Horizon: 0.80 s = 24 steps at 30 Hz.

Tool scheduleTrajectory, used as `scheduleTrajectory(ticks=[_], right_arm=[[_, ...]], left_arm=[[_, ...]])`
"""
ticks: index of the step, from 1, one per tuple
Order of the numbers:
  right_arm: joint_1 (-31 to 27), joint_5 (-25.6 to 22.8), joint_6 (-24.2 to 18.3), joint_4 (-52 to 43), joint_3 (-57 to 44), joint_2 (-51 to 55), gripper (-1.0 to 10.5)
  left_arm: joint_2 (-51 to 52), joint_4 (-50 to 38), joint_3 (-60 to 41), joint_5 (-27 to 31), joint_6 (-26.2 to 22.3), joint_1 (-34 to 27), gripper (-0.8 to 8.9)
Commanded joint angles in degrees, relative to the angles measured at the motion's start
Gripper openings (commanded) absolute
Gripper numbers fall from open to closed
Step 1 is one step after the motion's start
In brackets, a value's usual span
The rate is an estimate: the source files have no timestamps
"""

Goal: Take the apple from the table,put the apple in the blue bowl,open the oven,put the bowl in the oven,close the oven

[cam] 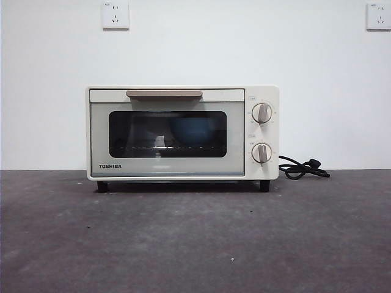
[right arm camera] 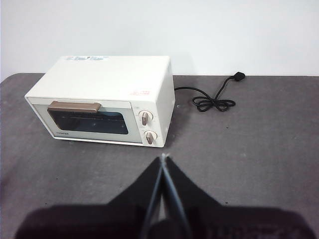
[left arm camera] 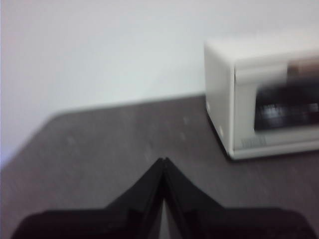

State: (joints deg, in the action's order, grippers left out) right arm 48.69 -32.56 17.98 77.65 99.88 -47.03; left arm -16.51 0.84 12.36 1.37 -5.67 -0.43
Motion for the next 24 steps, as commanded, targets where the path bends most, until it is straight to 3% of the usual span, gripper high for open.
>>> scheduleTrajectory(ticks=[1,8,15,18,24], right_arm=[[0.07,-0.07,-0.37,1.29,-0.39,-0.11,0.0],[0.07,-0.09,-0.37,1.29,-0.39,-0.11,0.0],[0.07,-0.11,-0.37,1.29,-0.39,-0.26,0.0],[0.07,-0.07,-0.37,1.29,-0.39,-0.39,0.0],[0.07,-0.07,-0.37,1.29,-0.39,-0.46,0.0]], left_arm=[[2.93,-0.68,-4.39,-6.23,0.9,-0.2,-0.04],[10.21,-0.2,-12.0,-7.13,1.2,-0.2,-0.04],[16.31,9.05,-11.93,1.62,1.75,-0.09,-0.04],[16.28,8.98,-11.93,1.6,1.55,-0.02,-0.04],[16.22,8.5,-11.93,0.7,5.53,-0.02,-0.04]])
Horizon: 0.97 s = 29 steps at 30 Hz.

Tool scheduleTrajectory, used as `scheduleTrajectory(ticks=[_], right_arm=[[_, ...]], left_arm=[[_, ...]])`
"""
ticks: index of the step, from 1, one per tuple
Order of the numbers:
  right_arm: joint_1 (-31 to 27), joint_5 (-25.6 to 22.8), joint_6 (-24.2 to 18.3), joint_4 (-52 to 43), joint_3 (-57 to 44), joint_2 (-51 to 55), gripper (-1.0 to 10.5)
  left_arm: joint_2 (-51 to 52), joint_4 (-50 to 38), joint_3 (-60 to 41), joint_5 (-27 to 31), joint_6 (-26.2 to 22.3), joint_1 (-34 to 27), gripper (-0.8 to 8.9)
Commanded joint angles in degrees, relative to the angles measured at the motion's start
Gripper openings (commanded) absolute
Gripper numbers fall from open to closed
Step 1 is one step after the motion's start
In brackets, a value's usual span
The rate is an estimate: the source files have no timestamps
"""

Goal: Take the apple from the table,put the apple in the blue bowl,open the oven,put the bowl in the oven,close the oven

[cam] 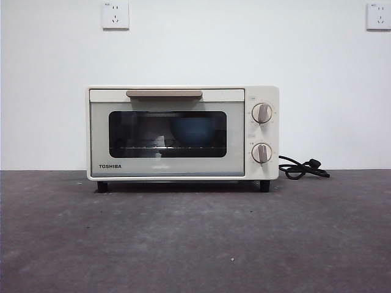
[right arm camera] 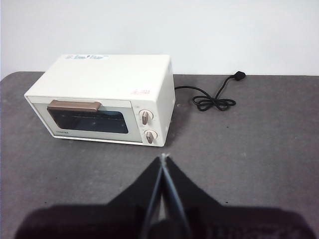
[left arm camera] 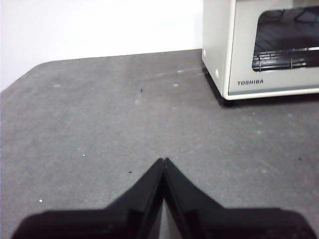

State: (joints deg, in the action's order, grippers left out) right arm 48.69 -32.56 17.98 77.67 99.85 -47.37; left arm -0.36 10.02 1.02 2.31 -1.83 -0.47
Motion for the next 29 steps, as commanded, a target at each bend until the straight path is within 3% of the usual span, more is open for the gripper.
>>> scheduleTrajectory(ticks=[1,15,18,20,23,26,27,29], right_arm=[[0.07,-0.07,-0.37,1.27,-0.37,-0.11,0.0],[0.07,-0.13,-0.39,1.27,-0.39,-0.09,0.0],[-1.6,-3.39,-2.91,1.27,-0.39,-0.15,0.0],[-4.85,-3.41,-5.09,1.25,-0.5,-0.13,0.0],[-13.27,-2.78,-4.79,-0.44,-3.06,0.04,0.0],[-22.45,-1.99,-5.18,-8.44,-11.43,2.19,0.0],[-24.92,-0.52,-5.4,-12.22,-14.95,3.34,0.0],[-29.83,7.5,-7.37,-22.34,-24.33,6.58,0.0]], left_arm=[[-0.07,-0.68,-0.59,-0.17,1.68,0.02,-0.04],[-2.1,-0.68,-0.59,-0.39,1.68,0.02,-0.04],[-2.6,-0.68,-0.59,-0.37,1.68,0.02,-0.04],[-2.99,-0.68,-0.59,-0.42,1.68,0.02,-0.04],[-3.32,-0.68,-0.59,-0.39,1.68,0.02,-0.04],[-3.54,-0.68,-0.59,-0.39,1.68,0.02,-0.04],[-3.54,-0.68,-0.59,-0.39,1.68,0.02,-0.04],[-3.56,-0.68,-0.59,-0.39,1.68,0.02,-0.04]])
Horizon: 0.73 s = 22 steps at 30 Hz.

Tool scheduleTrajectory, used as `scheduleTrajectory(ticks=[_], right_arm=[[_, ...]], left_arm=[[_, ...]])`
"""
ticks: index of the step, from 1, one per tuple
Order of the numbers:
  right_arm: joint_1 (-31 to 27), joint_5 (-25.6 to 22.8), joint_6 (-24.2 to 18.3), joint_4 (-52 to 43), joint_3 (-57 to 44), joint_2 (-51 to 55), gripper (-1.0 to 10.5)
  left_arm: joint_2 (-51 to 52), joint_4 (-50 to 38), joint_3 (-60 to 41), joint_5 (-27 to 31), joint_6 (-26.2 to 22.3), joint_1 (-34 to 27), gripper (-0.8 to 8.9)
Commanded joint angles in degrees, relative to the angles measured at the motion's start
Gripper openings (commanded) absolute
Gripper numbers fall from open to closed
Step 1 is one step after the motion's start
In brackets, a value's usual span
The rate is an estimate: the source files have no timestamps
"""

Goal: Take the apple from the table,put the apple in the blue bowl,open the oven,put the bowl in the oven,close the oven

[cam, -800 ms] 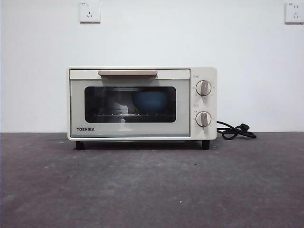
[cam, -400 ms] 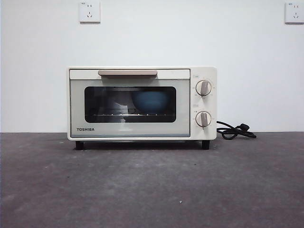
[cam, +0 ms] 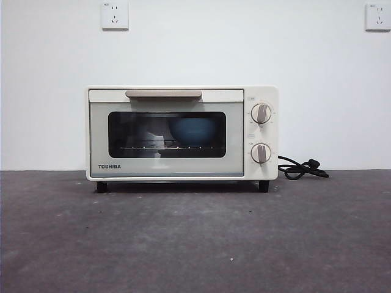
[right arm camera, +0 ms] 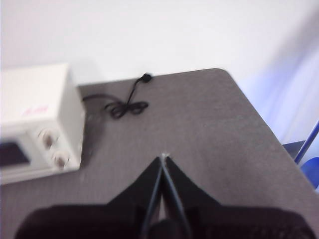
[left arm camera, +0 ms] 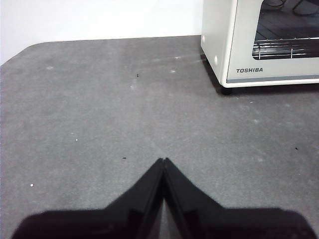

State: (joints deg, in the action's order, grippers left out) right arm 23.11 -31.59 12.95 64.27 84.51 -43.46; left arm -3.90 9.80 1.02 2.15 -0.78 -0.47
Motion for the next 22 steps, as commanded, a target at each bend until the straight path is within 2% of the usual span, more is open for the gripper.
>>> scheduleTrajectory(ticks=[1,3,5,7,11,14,16,22], right_arm=[[-6.21,11.26,-3.32,-13.62,-13.33,4.42,0.0],[-10.36,22.73,-4.92,-24.9,-23.63,8.85,0.0],[-13.57,30.88,-6.29,-35.1,-32.81,13.0,0.0],[-16.13,34.67,-7.89,-44.22,-40.92,16.7,0.0],[-19.54,34.64,-9.49,-58.88,-54.36,23.02,0.0],[-21.64,32.17,-10.12,-66.49,-62.55,26.99,0.0],[-22.95,30.47,-10.45,-69.42,-67.28,28.98,0.0],[-26.62,30.14,-10.64,-71.19,-77.94,33.92,0.0]], left_arm=[[0.0,-0.46,-0.59,-0.24,0.63,0.02,-0.04],[-0.02,-0.46,-0.59,-0.24,0.63,0.02,-0.04],[0.0,-0.46,-0.59,-0.24,0.63,0.02,-0.04],[-0.02,-0.46,-0.59,-0.24,0.63,0.02,-0.04],[-0.02,-0.46,-0.59,-0.24,0.63,0.02,-0.04],[0.0,-0.46,-0.59,-0.26,0.63,0.02,-0.04],[-0.02,-0.46,-0.59,-0.22,0.63,0.02,-0.03],[-0.02,-0.46,-0.59,-0.24,0.63,0.02,-0.04]])
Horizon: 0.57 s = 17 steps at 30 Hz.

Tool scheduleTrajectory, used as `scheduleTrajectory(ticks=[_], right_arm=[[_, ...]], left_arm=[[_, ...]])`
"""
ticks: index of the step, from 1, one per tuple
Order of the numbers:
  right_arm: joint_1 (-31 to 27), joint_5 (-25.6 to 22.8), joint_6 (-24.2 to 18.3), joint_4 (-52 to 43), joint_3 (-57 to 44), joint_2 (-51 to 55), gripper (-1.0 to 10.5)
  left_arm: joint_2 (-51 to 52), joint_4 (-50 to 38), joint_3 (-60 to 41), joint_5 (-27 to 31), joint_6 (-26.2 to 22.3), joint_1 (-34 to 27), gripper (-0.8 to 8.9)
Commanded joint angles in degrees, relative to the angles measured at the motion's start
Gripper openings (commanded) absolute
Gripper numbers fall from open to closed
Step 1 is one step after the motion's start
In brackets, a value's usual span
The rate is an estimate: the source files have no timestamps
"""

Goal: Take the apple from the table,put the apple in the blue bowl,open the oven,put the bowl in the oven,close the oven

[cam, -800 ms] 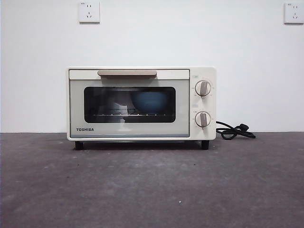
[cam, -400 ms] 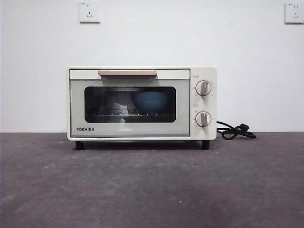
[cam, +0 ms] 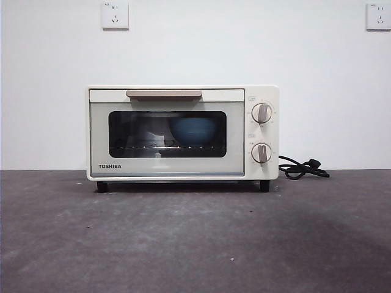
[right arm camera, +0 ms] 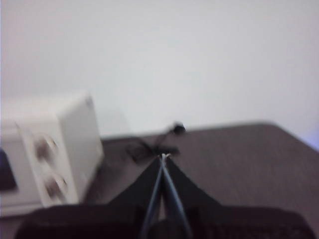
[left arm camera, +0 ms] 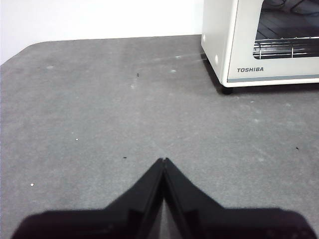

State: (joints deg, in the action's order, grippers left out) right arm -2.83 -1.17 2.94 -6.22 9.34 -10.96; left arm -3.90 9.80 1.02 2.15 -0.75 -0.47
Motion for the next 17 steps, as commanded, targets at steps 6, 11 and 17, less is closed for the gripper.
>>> scheduleTrajectory(ticks=[6,11,17], right_arm=[[-1.33,-0.35,-0.55,-0.04,-8.59,6.67,0.0],[-1.33,-0.33,-0.61,7.52,-8.55,9.55,0.0],[-1.27,-0.33,-0.61,15.74,-8.55,10.54,0.0]], left_arm=[[-0.02,-0.46,-0.59,-0.24,0.61,0.02,-0.04],[-0.02,-0.46,-0.59,-0.24,0.61,0.02,-0.04],[-0.04,-0.46,-0.59,-0.22,0.61,0.02,-0.04]])
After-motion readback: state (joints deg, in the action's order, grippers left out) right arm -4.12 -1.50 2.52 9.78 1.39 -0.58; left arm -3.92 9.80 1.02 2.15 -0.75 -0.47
